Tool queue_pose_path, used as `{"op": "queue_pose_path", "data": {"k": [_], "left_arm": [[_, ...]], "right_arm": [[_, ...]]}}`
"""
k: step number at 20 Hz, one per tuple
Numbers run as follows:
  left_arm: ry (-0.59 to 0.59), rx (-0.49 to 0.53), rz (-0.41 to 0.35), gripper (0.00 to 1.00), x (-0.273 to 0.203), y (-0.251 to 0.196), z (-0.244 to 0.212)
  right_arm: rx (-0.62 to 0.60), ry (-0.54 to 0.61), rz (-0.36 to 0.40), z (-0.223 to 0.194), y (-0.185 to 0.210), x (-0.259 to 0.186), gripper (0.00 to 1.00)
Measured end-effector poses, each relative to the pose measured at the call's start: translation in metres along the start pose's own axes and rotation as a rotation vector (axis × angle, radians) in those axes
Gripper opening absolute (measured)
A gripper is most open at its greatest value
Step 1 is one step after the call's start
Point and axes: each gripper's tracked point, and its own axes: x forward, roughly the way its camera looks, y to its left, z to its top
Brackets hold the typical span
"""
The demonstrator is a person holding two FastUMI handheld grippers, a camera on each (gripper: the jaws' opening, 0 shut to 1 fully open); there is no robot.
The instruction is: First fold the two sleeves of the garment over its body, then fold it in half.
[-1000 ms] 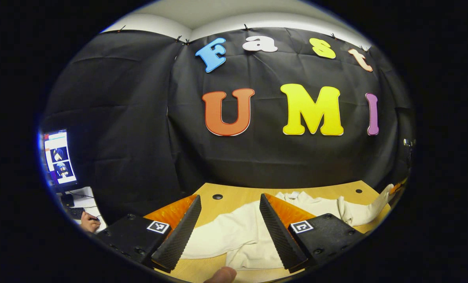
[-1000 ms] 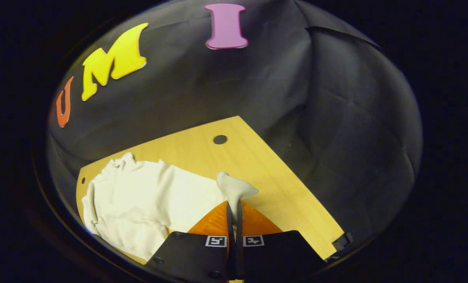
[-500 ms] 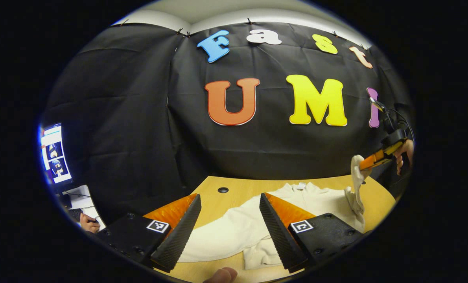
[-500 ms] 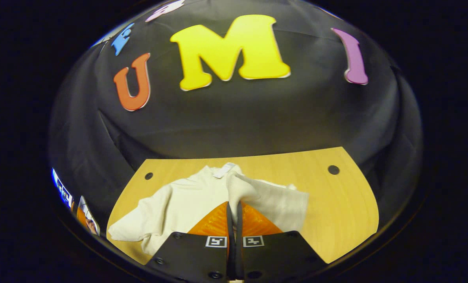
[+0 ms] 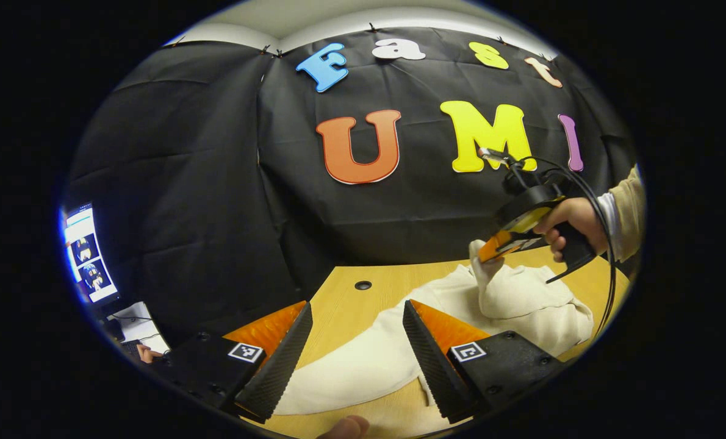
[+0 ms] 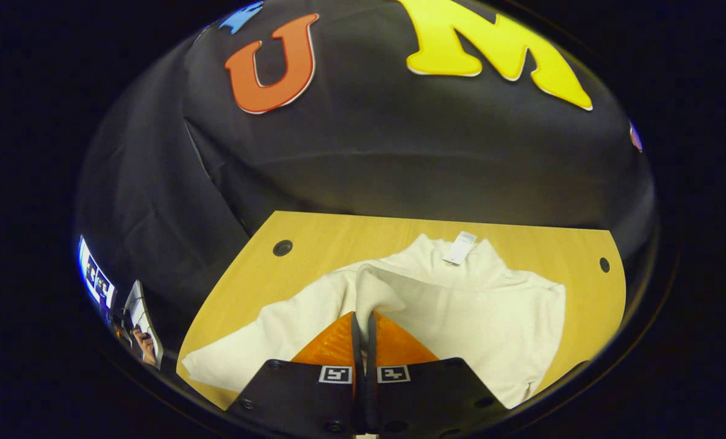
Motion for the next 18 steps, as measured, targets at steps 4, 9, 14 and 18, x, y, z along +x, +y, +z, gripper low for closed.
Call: {"op": "queue_pose_path", "data": {"k": [4,9,14,18], "left_arm": [[0.024,-0.019,0.023,0.96,-0.006,0.007,-0.013],[0.064,-0.033,0.054,0.96,-0.012,0.013,-0.032],[0.102,-0.051,0.095,0.96,-0.014,0.018,-0.049],[0.113,-0.095,0.107,0.96,-0.016,0.015,-0.061]], "right_arm": [[-0.047,0.079,-0.013,-0.029,0.022,0.053,0.0],[-0.047,0.109,-0.05,-0.04,0.023,0.08,0.01],[-0.023,0.09,0.02,-0.035,0.036,0.066,0.18],[-0.002,0.039,0.07,-0.019,0.038,0.03,0.62]]}}
